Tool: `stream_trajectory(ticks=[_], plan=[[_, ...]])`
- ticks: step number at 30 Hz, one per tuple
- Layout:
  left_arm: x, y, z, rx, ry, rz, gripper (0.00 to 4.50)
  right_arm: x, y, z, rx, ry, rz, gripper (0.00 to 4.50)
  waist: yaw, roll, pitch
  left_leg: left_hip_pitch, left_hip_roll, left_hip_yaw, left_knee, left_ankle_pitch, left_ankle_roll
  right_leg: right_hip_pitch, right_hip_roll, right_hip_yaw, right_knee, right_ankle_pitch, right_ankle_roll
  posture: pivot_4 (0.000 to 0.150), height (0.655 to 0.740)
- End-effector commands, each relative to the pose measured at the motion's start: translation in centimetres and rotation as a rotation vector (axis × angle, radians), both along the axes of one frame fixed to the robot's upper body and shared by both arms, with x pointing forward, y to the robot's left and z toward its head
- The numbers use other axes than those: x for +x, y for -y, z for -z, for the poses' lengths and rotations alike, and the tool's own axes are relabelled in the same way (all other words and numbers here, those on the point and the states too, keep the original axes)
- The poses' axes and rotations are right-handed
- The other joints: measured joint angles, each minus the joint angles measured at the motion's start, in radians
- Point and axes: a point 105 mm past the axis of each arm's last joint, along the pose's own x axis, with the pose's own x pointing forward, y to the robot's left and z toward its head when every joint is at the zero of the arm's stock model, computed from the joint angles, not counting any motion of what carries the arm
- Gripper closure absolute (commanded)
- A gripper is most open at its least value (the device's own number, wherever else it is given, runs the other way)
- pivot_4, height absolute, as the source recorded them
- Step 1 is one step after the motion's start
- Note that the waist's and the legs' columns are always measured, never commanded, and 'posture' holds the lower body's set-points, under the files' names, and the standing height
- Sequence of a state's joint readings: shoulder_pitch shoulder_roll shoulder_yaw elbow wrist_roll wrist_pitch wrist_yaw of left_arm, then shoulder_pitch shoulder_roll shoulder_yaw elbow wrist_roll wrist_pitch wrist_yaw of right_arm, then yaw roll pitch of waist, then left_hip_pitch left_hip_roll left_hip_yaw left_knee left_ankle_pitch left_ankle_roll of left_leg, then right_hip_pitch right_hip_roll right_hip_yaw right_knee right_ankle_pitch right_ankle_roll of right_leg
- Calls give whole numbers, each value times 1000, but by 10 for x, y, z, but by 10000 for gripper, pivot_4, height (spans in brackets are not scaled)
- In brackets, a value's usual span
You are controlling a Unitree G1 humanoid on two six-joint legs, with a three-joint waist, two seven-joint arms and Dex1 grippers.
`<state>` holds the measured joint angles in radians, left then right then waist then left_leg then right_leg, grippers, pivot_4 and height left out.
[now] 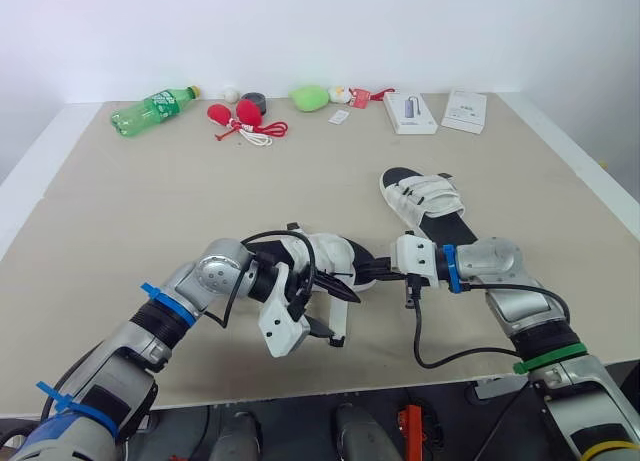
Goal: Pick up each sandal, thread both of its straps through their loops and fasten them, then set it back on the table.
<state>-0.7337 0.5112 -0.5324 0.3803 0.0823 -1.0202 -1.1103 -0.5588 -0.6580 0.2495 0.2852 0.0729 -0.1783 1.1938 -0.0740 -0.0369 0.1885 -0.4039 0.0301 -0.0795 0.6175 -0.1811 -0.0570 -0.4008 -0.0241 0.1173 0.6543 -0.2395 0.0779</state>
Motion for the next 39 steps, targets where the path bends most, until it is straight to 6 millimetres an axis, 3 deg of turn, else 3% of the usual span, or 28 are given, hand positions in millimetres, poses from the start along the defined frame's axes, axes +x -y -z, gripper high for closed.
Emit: stream_trajectory(ticks=[1,7,13,19,22,28,39], plan=[[6,-6,-19,-61,48,-14,6137,-4,15,25,-82,-86,48,45000,0,0,0,0,0,0,0,0,0,0,0,0,0,0,0,1500,7400],[17,-13,-17,-26,78,-47,6137,-4,13,25,-79,-84,47,45000,0,0,0,0,0,0,0,0,0,0,0,0,0,0,0,1500,7400],[-1,10,-8,-49,52,44,6137,-2,12,23,-76,-79,48,45000,0,1,0,0,0,0,0,0,0,0,0,0,0,0,0,1500,7400],[-8,16,-5,-44,36,80,6137,-3,15,24,-82,-82,54,45000,0,1,0,0,0,0,0,0,0,0,0,0,0,0,0,1500,7400],[-9,16,-4,-32,32,81,14815,-4,15,24,-83,-83,54,45000,0,1,0,0,0,0,0,0,0,0,0,0,0,0,1,1500,7400],[-4,13,-1,-9,25,51,44418,-3,15,24,-83,-82,53,45000,0,1,0,0,0,0,0,0,0,1,0,0,0,0,1,1500,7400],[0,12,-2,-15,12,29,44418,-4,14,24,-83,-80,50,45000,0,1,0,0,0,0,0,0,0,1,0,0,0,0,1,1500,7400]])
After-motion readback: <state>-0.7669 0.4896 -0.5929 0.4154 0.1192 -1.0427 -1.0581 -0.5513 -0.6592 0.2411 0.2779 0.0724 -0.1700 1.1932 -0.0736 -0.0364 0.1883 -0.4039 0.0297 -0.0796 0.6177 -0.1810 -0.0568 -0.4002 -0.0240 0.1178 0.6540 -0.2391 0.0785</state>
